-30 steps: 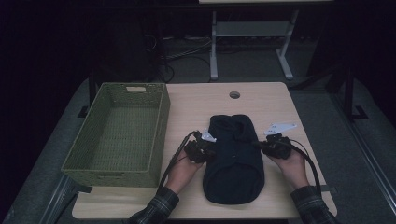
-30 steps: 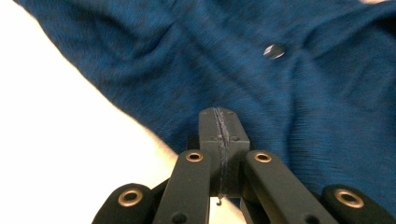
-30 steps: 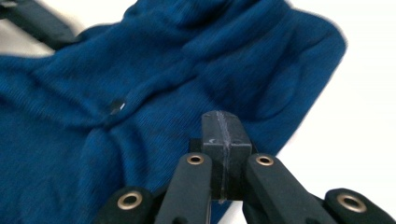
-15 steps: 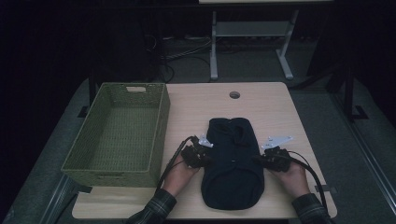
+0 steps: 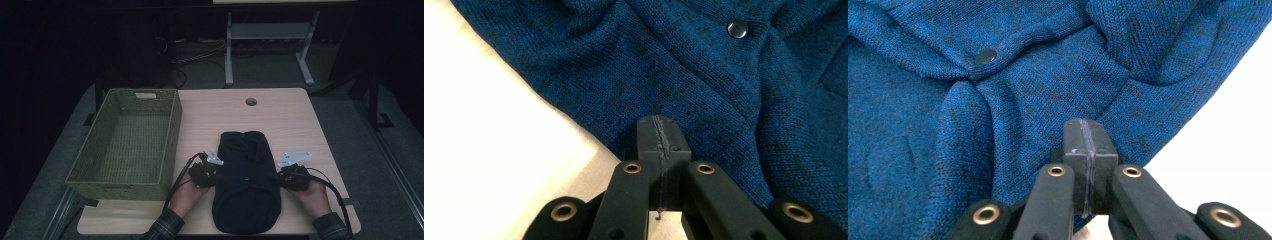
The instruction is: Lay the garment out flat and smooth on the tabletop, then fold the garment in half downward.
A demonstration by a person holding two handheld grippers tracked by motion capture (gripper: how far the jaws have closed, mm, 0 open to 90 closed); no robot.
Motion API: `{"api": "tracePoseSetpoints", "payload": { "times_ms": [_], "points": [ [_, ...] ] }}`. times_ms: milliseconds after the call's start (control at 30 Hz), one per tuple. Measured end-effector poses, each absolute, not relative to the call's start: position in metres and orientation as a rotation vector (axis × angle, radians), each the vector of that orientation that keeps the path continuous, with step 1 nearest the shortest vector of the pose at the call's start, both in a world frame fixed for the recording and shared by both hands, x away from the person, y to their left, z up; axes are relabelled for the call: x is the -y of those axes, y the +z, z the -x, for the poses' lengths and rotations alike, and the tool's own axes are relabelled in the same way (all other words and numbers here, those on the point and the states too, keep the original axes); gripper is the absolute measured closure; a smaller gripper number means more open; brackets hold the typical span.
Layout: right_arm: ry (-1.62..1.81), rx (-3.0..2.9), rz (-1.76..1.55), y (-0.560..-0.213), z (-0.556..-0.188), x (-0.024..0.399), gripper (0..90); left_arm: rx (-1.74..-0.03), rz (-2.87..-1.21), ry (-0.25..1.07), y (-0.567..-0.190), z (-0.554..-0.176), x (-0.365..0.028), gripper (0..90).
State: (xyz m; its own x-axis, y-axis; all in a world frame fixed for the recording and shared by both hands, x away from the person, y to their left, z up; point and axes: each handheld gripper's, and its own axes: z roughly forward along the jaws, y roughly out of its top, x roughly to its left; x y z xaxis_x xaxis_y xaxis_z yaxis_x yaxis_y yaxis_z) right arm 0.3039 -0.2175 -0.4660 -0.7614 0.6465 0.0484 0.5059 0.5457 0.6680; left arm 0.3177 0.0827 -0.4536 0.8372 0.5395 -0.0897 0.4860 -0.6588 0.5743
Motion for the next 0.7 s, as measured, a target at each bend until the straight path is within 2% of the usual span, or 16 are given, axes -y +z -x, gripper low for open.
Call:
{"api": "tracePoseSetpoints", "payload": {
  "times_ms": [133,300,400,500,633,667,700],
  "points": [
    [1.020,-2.586,-0.975,-0.466,-0.305,0.218,87.4,-0.750,-2.407,0.103,-0.454,-0.319,-0.084,90.0],
    [1.010,-2.598,-0.958,-0.463,-0.305,0.217,76.1,-0.758,-2.396,0.069,-0.452,-0.322,-0.085,86.0],
    [1.030,-2.602,-0.966,-0.460,-0.306,0.219,71.8,-0.769,-2.382,0.083,-0.447,-0.324,-0.087,79.7],
    [1.048,-2.590,-0.965,-0.455,-0.308,0.220,66.9,-0.776,-2.377,0.101,-0.442,-0.327,-0.088,67.9],
    [1.058,-2.582,-0.968,-0.451,-0.310,0.221,62.2,-0.777,-2.366,0.114,-0.436,-0.331,-0.087,55.9],
    [1.056,-2.580,-0.966,-0.450,-0.312,0.222,61.1,-0.774,-2.365,0.123,-0.434,-0.333,-0.087,55.9],
    [1.066,-2.579,-0.967,-0.447,-0.315,0.223,58.2,-0.769,-2.362,0.125,-0.431,-0.336,-0.087,50.7]
  ]
}}
